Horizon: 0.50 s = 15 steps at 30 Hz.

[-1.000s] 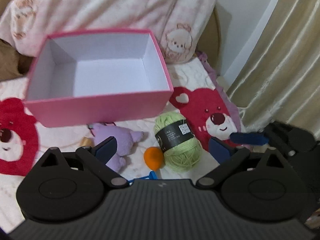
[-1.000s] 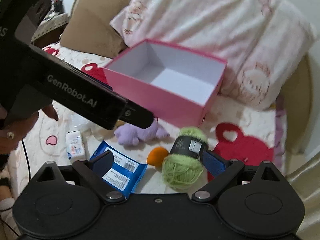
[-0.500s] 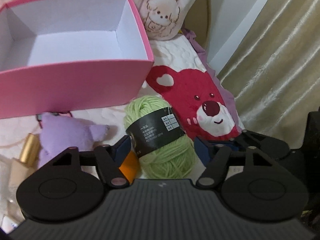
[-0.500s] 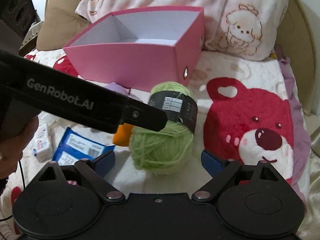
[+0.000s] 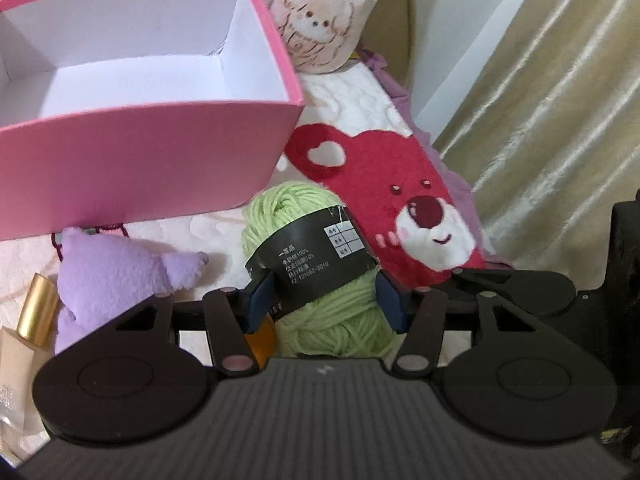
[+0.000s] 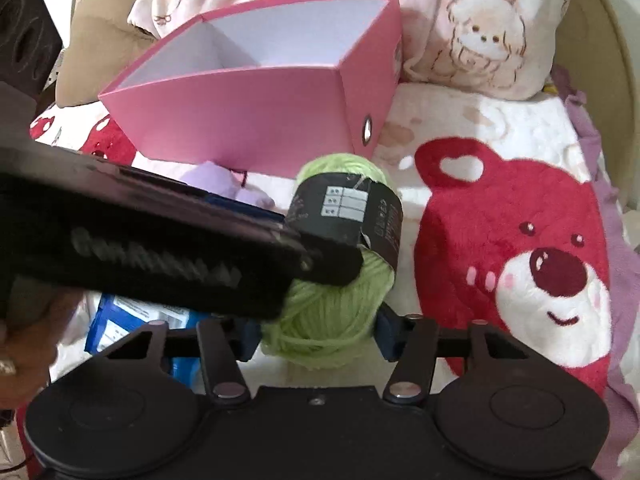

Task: Organize objects
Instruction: 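Lift the yarn skein with the left tool and lower it into the pink box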

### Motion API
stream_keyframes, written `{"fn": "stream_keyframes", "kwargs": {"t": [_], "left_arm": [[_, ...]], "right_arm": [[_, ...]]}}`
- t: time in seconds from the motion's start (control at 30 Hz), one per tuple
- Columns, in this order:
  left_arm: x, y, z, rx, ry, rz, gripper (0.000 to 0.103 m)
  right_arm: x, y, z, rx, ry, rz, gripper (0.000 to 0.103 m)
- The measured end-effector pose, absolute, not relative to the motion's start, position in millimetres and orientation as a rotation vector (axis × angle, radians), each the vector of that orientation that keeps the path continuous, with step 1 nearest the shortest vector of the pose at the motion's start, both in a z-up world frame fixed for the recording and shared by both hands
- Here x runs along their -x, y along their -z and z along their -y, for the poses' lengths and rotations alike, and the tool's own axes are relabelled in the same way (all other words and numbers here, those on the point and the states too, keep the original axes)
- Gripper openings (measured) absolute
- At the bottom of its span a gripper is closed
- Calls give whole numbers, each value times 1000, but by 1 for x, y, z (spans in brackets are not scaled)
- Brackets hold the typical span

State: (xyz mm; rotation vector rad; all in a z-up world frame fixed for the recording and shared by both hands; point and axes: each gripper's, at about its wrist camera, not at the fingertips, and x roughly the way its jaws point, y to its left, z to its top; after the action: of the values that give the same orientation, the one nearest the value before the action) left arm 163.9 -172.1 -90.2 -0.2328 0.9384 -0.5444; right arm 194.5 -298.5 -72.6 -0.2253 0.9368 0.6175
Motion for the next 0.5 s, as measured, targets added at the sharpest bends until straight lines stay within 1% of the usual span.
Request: {"fn": "stream_keyframes", "kwargs": {"t": [0.17,0.4,0.5], "left_arm": [[-153,70,158,272,571,-918,54],[-132,17,130,299,612,-859,54],[-117,-9,120,273,604,-793,55]], "right_arm": [[-172,45,294,259,-601,-868,56],[-139,-7,281,323,-572,-780,56],[-121,-29,271,351,-573,-716,56]]}}
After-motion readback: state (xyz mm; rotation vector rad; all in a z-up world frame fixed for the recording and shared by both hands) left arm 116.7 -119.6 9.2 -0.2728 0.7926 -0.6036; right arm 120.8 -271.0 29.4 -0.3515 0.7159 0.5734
